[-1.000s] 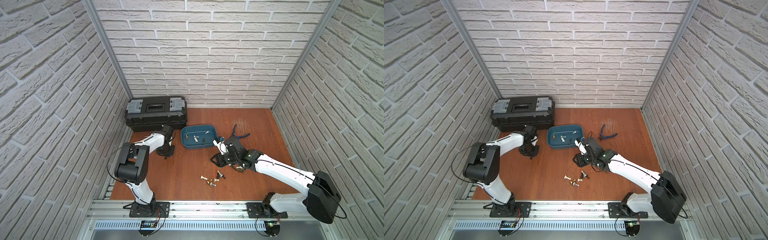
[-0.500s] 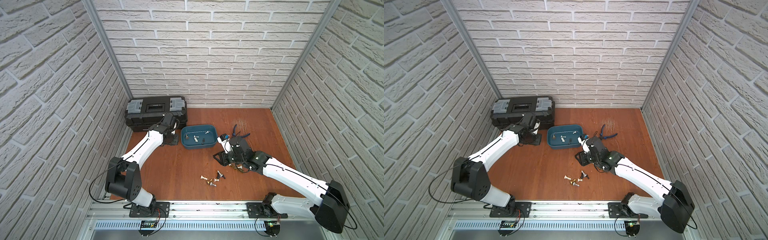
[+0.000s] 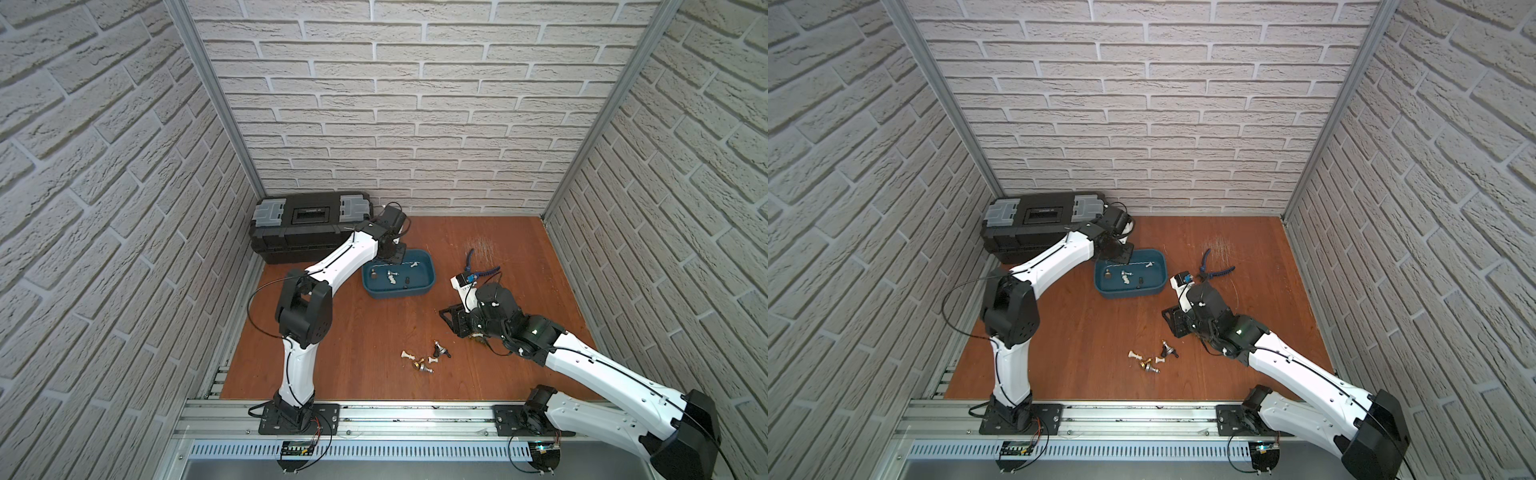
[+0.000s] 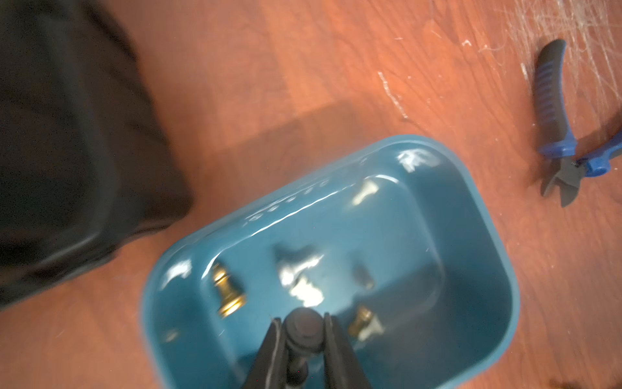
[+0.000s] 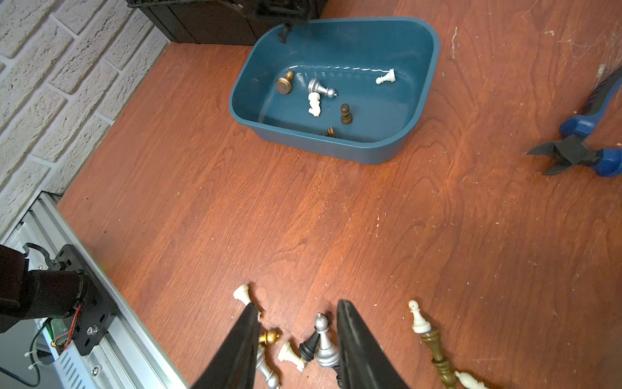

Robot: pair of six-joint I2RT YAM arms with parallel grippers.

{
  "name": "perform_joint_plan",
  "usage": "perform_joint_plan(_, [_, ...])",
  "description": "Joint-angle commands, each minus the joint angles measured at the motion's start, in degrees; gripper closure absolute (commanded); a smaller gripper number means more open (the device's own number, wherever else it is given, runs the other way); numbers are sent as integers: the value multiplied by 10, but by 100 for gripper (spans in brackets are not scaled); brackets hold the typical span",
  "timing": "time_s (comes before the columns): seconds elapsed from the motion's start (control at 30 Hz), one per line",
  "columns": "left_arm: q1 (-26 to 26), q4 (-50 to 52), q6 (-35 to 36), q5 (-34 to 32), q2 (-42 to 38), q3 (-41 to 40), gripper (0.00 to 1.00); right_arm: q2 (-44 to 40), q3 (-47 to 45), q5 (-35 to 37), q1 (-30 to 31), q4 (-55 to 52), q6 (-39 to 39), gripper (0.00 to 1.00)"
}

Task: Put the chess pieces into the storage box
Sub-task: Place the chess piece in the storage box.

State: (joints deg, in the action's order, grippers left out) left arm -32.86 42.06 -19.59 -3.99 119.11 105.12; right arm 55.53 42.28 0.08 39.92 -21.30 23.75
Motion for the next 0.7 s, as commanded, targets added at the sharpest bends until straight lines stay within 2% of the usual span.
perform_joint_plan(0.0, [-3, 0, -24, 3, 38, 35, 94, -32, -17, 29, 2, 11, 1, 58])
perform_joint_plan(0.17, [-6, -13, -49, 1, 99, 57, 89, -43, -25, 38, 1, 4, 5, 58])
perform_joint_plan(0.3, [-8, -15, -58, -11, 109, 63, 71, -35, -31, 34, 2, 3, 1, 58])
perform_joint_plan(0.4, [-11, -16, -58, -18, 94, 63, 62, -5, -29, 12, 2, 6, -4, 57])
perform_joint_plan(0.53, [-14, -17, -56, -37, 57, 47, 61, 59, -11, -30, 2, -10, -4, 58])
perform_joint_plan(0.67, [-18, -33, -59, -46, -6, -5, 61, 77, -19, -43, 3, -1, 1, 59])
